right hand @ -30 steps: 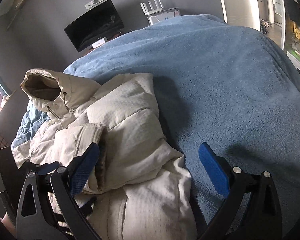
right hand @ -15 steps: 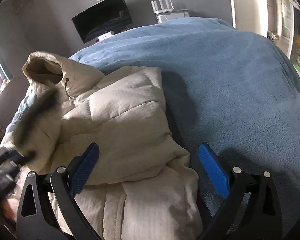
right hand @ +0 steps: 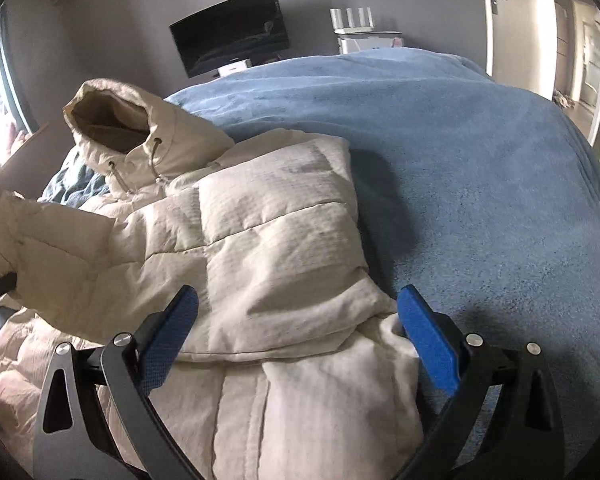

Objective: Fold large clothes
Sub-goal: 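Grasp the sleeve cuff nearest the left tool and lay it across the front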

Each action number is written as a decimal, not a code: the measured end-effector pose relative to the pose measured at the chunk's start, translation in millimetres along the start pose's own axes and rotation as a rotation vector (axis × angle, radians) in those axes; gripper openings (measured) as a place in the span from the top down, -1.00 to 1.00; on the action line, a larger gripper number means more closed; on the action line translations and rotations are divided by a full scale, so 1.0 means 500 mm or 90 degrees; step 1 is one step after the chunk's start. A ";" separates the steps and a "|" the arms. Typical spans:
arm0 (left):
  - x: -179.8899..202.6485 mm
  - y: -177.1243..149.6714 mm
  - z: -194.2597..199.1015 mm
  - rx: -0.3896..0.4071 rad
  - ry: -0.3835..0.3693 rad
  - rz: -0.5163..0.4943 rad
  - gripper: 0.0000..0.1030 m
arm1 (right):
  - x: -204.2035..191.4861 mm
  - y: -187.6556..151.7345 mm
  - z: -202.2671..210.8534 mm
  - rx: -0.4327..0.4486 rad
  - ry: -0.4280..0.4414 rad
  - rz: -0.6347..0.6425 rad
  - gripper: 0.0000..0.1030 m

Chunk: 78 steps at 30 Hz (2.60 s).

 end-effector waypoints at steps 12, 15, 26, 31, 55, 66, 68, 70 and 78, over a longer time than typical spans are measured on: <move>-0.081 -0.081 -0.055 -0.096 0.023 0.087 0.54 | -0.058 -0.029 -0.005 -0.016 0.036 0.094 -0.85; -0.091 -0.091 -0.061 -0.105 0.022 0.093 0.47 | -0.059 -0.036 -0.012 -0.026 0.031 0.104 -0.85; -0.126 -0.042 0.018 0.011 0.127 0.076 -0.53 | -0.070 -0.047 -0.021 -0.039 0.011 0.114 -0.85; -0.081 -0.008 0.043 0.075 0.132 -0.017 -0.87 | -0.069 -0.029 0.000 -0.005 -0.003 0.102 -0.85; -0.020 -0.079 -0.103 -0.077 0.074 -0.130 -0.87 | -0.064 -0.101 -0.113 -0.174 -0.038 0.094 -0.86; -0.054 -0.078 -0.046 -0.058 0.102 -0.068 -0.87 | -0.055 -0.106 -0.074 -0.160 -0.032 0.077 -0.86; -0.050 -0.079 -0.036 -0.055 0.093 -0.069 -0.87 | -0.054 -0.100 -0.057 -0.143 -0.021 0.070 -0.86; -0.042 -0.080 -0.027 -0.050 0.074 -0.071 -0.87 | -0.053 -0.091 -0.040 -0.123 -0.012 0.062 -0.86; -0.052 -0.056 0.030 -0.004 0.107 -0.080 -0.87 | -0.080 -0.058 0.027 -0.029 -0.004 0.098 -0.86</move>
Point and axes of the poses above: each gripper's, at about its wrist camera, not at the fingertips, and z roughly against the way its jaws point, x to its right, y to its top, the point moved 8 cm from there along -z, roughly the way its jaws point, and after that the axes turned 6 degrees about -z, right-handed, at the moved point
